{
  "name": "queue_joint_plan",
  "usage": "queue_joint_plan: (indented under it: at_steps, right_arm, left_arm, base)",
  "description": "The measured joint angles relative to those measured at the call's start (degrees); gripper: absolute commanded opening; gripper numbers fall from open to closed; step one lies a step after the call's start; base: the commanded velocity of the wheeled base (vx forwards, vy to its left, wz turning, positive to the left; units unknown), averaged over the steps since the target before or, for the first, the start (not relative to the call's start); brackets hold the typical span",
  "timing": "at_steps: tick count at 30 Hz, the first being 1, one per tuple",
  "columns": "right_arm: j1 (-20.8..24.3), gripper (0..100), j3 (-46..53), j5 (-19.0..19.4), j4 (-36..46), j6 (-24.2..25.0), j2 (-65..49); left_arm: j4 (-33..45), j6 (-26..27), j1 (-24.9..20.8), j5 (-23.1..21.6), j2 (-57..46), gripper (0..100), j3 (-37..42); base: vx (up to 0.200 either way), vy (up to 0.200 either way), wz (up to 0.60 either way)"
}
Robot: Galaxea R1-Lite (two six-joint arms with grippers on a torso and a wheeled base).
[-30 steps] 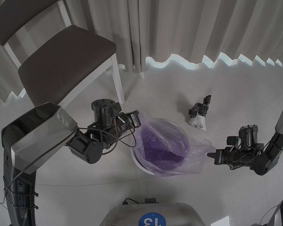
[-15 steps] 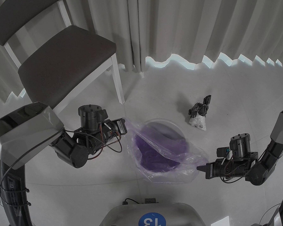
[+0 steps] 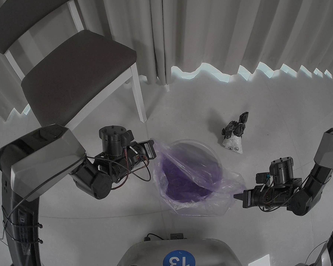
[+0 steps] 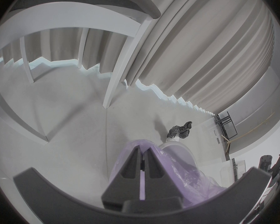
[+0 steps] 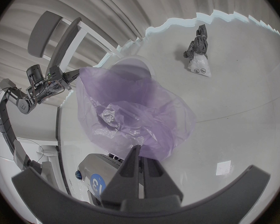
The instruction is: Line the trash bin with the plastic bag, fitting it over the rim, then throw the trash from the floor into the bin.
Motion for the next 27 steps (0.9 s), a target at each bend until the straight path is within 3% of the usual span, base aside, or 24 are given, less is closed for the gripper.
queue_joint_plan:
  at_steps: [8, 13, 27]
  right_arm:
    - [-4.94, 0, -2.38, 0.07, 0.56, -1.12, 1.79]
    - [-5.62, 0, -2.84, 0.11, 0.51, -1.19, 2.51]
    - [0.28, 0, -0.34, 0.05, -0.06, -0.77, 2.43]
  left_arm:
    - [-0.05, 0.0, -3.35, 0.06, 1.88, 0, -1.79]
    - [-0.51, -0.11, -3.5, 0.09, 2.23, 0, -1.49]
    - [-1.17, -0.04, 1.72, -0.74, 1.88, 0, -1.49]
  base:
    - [0.0, 0.0, 0.0]
    - [0.0, 0.0, 0.0]
    - [0.0, 0.0, 0.0]
